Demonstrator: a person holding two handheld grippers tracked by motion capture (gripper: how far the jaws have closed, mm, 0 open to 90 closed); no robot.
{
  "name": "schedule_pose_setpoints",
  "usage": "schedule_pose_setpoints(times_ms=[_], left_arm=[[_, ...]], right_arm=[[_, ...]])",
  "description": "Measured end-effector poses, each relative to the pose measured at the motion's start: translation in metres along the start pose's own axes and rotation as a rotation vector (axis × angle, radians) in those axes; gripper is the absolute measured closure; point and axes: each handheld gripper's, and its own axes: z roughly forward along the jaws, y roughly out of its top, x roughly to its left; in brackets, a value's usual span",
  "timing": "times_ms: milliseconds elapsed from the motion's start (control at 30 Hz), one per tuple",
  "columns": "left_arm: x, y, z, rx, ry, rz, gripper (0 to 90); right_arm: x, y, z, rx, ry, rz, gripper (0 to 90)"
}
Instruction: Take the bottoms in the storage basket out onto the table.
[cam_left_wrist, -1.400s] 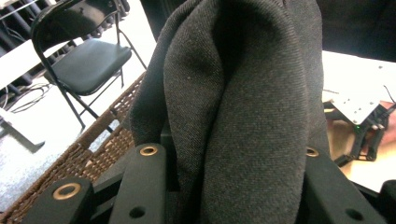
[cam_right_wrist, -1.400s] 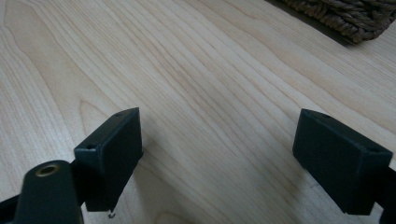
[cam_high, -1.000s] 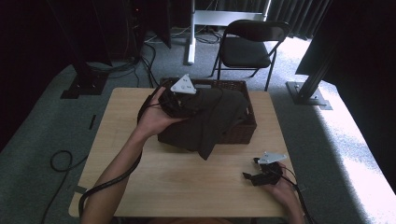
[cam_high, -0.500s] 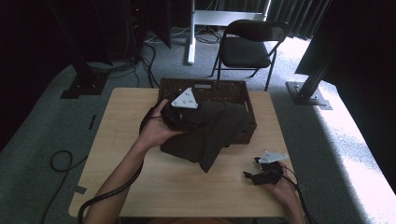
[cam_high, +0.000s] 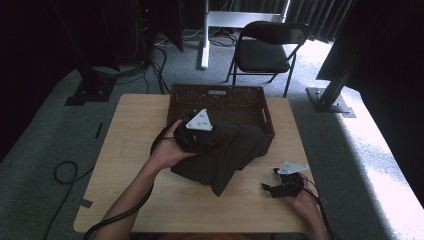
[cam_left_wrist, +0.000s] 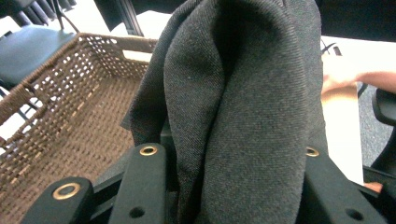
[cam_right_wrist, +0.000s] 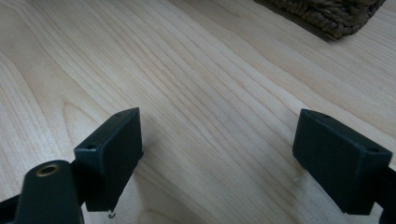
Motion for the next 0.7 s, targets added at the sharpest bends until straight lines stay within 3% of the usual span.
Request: schedule_pose_setpoints(times_ms=[167,700], left_arm=[[-0.003,-0.009,0.006,0.004,-0.014,-0.014,63.8],[-0.018,-0.03,0.023,0.013,-0.043,-0.001,63.7]], right_arm=[[0.0,0.0,0.0,0.0,0.0,0.0,15.6],[0.0,0.0,0.0,-0.001,-0.001,-0.002,15.7]])
